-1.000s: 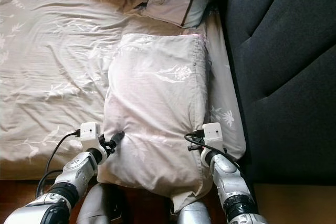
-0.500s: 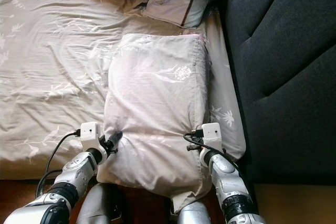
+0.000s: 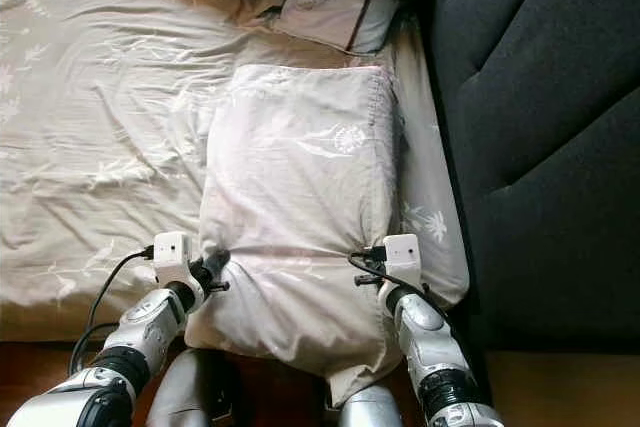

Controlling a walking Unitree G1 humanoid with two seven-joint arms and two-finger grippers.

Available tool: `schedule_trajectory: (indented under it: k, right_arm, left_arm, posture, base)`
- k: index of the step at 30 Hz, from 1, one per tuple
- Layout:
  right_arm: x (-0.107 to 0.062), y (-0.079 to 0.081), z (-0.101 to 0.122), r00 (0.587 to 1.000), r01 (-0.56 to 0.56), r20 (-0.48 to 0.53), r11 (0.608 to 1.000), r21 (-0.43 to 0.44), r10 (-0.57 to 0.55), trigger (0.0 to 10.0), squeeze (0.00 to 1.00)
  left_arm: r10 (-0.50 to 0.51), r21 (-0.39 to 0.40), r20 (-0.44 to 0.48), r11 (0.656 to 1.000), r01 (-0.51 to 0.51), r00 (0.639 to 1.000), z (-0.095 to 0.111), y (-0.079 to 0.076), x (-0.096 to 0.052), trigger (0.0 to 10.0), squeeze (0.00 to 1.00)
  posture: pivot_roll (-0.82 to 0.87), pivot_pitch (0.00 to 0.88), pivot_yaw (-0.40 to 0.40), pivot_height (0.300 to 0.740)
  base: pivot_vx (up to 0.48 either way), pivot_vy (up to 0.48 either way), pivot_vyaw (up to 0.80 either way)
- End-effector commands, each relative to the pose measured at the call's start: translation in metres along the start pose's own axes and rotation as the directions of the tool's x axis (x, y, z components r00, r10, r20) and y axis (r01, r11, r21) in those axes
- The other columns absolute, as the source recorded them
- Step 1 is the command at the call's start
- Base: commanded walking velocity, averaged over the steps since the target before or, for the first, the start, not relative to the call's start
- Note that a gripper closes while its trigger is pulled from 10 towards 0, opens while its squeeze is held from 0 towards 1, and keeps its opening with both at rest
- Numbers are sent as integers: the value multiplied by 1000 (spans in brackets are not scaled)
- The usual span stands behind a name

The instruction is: Clean up the room

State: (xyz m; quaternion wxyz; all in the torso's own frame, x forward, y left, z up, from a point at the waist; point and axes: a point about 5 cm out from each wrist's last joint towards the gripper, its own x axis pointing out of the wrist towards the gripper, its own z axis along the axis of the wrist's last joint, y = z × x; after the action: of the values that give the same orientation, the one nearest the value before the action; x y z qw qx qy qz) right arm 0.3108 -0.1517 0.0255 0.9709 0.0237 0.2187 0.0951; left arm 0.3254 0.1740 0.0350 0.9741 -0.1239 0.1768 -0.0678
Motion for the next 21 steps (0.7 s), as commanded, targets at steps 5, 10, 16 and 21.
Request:
schedule_trajectory:
  k: [5,10,16,21]
  right_arm:
    - [-4,0,-17,999,-5,-37,997,73,7,10000,0]
    - [-1,-4,-13,999,23,-40,998,55,-21,10000,0]
    - [1,-7,-9,999,38,-30,998,50,-36,10000,0]
    - [4,-17,9,995,91,34,995,35,-92,10000,0]
  left_arm:
    - [-22,-13,-45,1000,21,999,-12,-5,-2,0,0]
    - [-31,-4,-3,1000,31,1000,-3,-7,1,0,0]
    - [-22,2,22,1000,22,1000,5,-5,2,0,0]
    - [8,45,64,999,-10,998,20,-2,6,0,0]
  posture:
    - [-215,305,-87,658]
    - [-210,283,-85,693]
    - [-208,266,-83,723]
    - [-200,238,-72,740]
  base:
    - [0,0,0]
    - [0,0,0]
    - [0,0,0]
    - [0,0,0]
